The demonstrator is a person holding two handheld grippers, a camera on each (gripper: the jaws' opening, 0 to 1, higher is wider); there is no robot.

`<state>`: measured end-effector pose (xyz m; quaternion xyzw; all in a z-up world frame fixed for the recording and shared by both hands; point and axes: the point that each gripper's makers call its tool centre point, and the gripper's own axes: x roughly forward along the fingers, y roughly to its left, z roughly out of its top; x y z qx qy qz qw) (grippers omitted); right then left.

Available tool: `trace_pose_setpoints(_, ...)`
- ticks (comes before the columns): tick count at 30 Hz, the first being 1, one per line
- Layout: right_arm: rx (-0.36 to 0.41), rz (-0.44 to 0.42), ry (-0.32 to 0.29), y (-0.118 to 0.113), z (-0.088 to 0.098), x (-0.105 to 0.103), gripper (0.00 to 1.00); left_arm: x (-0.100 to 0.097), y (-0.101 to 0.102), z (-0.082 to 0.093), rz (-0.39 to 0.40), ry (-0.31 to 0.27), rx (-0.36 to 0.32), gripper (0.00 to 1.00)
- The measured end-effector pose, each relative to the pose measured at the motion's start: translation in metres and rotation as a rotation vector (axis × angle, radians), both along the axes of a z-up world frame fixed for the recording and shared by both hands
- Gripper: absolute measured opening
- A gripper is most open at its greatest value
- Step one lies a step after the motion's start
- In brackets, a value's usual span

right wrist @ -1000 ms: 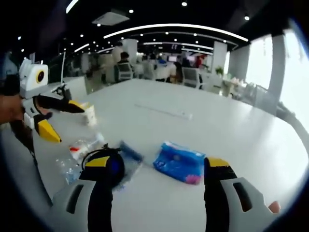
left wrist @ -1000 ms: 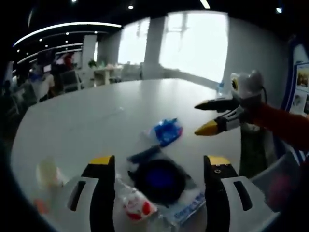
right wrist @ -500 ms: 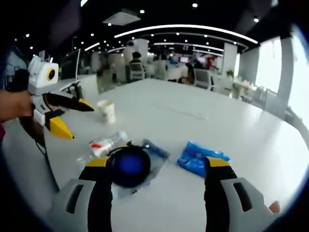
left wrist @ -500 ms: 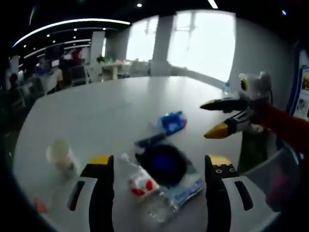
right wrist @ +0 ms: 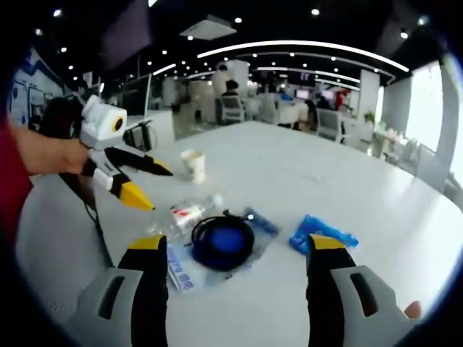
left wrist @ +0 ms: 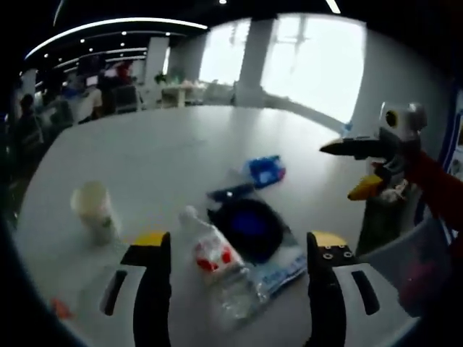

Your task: Arrange the tabletop items into an orderly group along one side of the table until the central work area is clear of visible clutter.

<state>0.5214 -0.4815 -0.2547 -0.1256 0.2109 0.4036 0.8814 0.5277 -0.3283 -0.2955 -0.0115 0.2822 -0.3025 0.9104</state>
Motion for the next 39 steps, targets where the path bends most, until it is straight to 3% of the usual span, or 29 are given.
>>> trace_pose_setpoints(12,-0.013,0.109,0.023,0.007,-0.008,-0.029,0.80,0.003,0.001,-0.024,0.058,0.067,0.029,0.72)
trace_pose_setpoints(26,0.013,0.137,0.024,0.002,-0.009,-0.033,0.80,0.016,0.002,-0.045,0.169,0.153,0.127,0.71)
trace_pose_setpoints(29,0.019,0.141,0.029,0.001,-0.011,-0.033,0.80,0.014,0.009,-0.051,0.198,0.200,0.181,0.63)
trace_pose_setpoints(34,0.035,0.149,0.033,0.000,-0.013,-0.032,0.80,0.016,0.011,-0.055,0.211,0.214,0.206,0.59)
trace_pose_setpoints(39,0.050,0.156,0.032,-0.002,-0.012,-0.030,0.80,0.017,0.010,-0.058,0.215,0.236,0.237,0.48)
